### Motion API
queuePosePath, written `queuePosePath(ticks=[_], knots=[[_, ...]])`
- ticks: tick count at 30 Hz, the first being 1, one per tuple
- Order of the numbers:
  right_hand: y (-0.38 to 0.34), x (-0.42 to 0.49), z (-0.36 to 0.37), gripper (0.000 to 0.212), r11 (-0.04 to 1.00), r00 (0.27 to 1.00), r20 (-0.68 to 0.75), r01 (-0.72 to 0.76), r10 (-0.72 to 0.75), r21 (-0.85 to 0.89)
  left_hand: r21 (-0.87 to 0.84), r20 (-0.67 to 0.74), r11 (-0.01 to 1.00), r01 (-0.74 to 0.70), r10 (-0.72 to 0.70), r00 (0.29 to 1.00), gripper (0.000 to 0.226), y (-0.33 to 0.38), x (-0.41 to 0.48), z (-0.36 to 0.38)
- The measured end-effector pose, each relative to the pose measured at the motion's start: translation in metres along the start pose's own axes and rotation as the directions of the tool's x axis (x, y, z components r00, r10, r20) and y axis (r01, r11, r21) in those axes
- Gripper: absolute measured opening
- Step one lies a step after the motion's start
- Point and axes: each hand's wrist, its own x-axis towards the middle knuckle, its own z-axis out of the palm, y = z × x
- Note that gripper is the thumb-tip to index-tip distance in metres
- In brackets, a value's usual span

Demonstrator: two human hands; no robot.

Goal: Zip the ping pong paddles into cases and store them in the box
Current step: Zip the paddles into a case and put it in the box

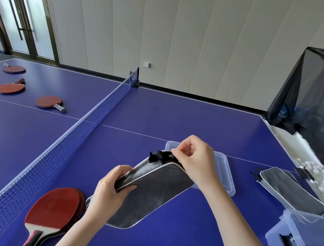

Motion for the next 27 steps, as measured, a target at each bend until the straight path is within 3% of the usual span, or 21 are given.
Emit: queuePosePath(ticks=[6, 13, 17, 20, 24, 27], knots=[[0.02, 0.003, -0.011, 0.016, 1.0, 0.995, -0.102, 0.019, -0.019, -0.003, -0.092, -0.041, 0.995, 0.027, -0.031, 0.999, 0.06, 0.0, 0.003, 0.001], [0.054, 0.01, -0.036, 0.012, 0.997, 0.983, -0.164, -0.078, 0.077, -0.003, -0.324, -0.067, 0.942, 0.084, -0.111, 0.992, 0.049, 0.012, 0.014, -0.005], [0.065, 0.008, -0.044, 0.011, 0.997, 0.98, -0.188, -0.059, 0.067, 0.049, -0.428, -0.042, 0.896, 0.115, -0.147, 0.988, 0.043, 0.015, 0.02, -0.007], [0.069, 0.002, -0.046, 0.007, 1.0, 0.98, -0.2, 0.025, -0.021, 0.018, -0.567, 0.04, 0.8, 0.198, -0.214, 0.976, 0.037, 0.018, 0.022, -0.006], [0.069, 0.003, -0.053, 0.004, 0.937, 0.932, -0.17, 0.284, -0.32, -0.203, -0.691, 0.281, 0.579, 0.432, -0.336, 0.899, 0.079, 0.017, 0.026, -0.011], [0.067, 0.004, -0.059, 0.005, 0.853, 0.879, -0.103, 0.414, -0.465, -0.318, -0.689, 0.389, 0.507, 0.518, -0.345, 0.854, 0.088, 0.02, 0.031, -0.016]])
